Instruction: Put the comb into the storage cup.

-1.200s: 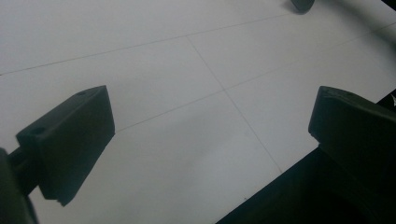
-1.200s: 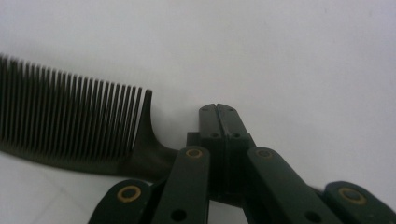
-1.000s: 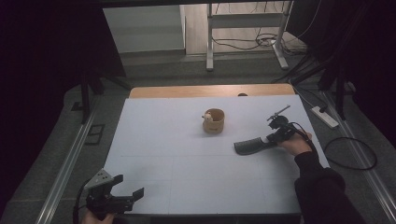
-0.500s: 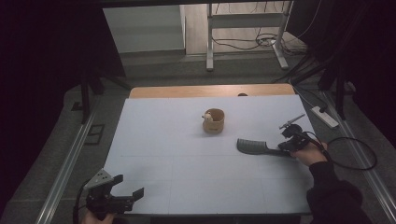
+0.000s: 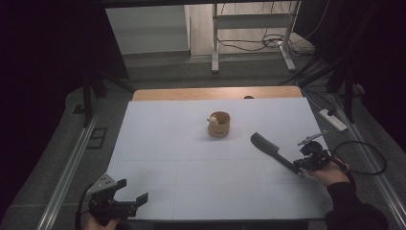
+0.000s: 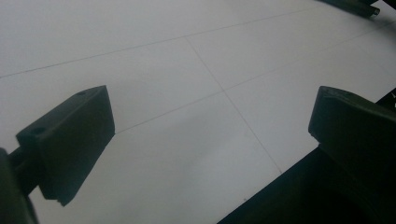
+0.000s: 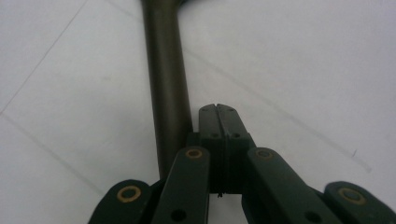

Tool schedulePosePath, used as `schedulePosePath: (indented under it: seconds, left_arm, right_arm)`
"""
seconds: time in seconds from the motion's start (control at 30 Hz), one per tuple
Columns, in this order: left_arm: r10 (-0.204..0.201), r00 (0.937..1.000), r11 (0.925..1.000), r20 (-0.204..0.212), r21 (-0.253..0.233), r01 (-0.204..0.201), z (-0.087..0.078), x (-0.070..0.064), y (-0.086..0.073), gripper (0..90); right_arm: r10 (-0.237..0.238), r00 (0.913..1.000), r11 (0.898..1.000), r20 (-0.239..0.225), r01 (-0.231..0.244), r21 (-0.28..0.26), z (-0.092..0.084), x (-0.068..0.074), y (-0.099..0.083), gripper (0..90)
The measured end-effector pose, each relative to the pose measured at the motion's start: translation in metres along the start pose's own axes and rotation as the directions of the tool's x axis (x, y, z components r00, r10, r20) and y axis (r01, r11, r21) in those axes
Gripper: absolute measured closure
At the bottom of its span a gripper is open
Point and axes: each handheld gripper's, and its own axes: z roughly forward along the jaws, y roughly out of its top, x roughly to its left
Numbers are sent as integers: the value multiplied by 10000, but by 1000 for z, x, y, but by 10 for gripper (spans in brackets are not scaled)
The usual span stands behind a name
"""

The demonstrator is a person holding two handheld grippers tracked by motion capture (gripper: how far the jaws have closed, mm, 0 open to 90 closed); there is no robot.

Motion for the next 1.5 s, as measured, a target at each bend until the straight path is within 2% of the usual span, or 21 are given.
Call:
schedulePosePath:
  seconds: [0.1, 0.47, 0.63, 0.73, 0.8, 0.83, 0.93, 1.03, 1.1, 1.13, 1.17, 1.27, 1.37, 1.4, 1.5]
  left_arm:
    - [10, 10000, 10000, -6, 7, -10, 0, 0, 0, 8]
    - [0, 10000, 10000, 16, 1, 0, 0, 0, 0, 9]
    - [-12, 10000, 10000, 26, 0, 12, 0, 0, 0, 9]
    - [-22, 10000, 10000, 29, -9, 22, 0, 0, 0, 9]
    - [-28, 10000, 10000, 31, -13, 28, 0, 1, 0, 9]
    - [-33, 10000, 10000, 31, -16, 33, 0, 1, 0, 9]
    - [-18, 10000, 10000, 29, -9, 18, 0, 0, 0, 9]
    - [-22, 10000, 10000, 29, -13, 22, 0, 0, 0, 9]
    - [-21, 10000, 10000, 26, -9, 21, 0, 0, 0, 9]
    - [-17, 10000, 10000, 21, -4, 17, 0, 0, 0, 9]
    - [-14, 10000, 10000, 19, -2, 14, 0, 0, 0, 9]
    - [-15, 10000, 10000, 19, -6, 15, 0, 0, 0, 9]
    - [-13, 10000, 10000, 21, 1, 13, 0, 0, 0, 9]
    - [-11, 10000, 10000, 21, 3, 11, 0, 0, 0, 8]
    - [-38, 10000, 10000, 40, 0, 38, 0, 0, 0, 9]
  right_arm:
    - [134, 9998, 9999, -114, -134, -35, -3, 5, -7, 897]
    - [29, 9994, 10000, -332, -29, -5, -7, 23, -15, 897]
    - [91, 9997, 10000, -243, -91, 10, -7, 25, -15, 897]
    - [121, 9997, 9998, -190, -125, -183, -10, 24, -15, 891]
    - [251, 9997, 9979, 8, -250, -603, -18, 25, -16, 814]
    - [251, 9997, 9979, 8, -250, -603, -18, 25, -16, 814]
    - [312, 9989, 9958, 346, -281, -870, -26, 28, -18, 730]
    - [390, 9980, 9933, 499, -333, -1108, -33, 30, -21, 650]
    - [464, 9978, 9908, 478, -399, -1296, -35, 32, -22, 589]
    - [467, 9981, 9891, 393, -407, -1418, -38, 33, -22, 520]
    - [467, 9981, 9891, 393, -407, -1418, -38, 33, -22, 520]
    - [444, 9986, 9879, 298, -394, -1502, -38, 36, -21, 407]
    - [343, 9993, 9874, 134, -318, -1549, -39, 39, -19, 345]
    - [250, 9996, 9862, 133, -224, -1641, -40, 41, -17, 305]
    - [240, 9996, 9864, 174, -208, -1630, -40, 43, -15, 260]
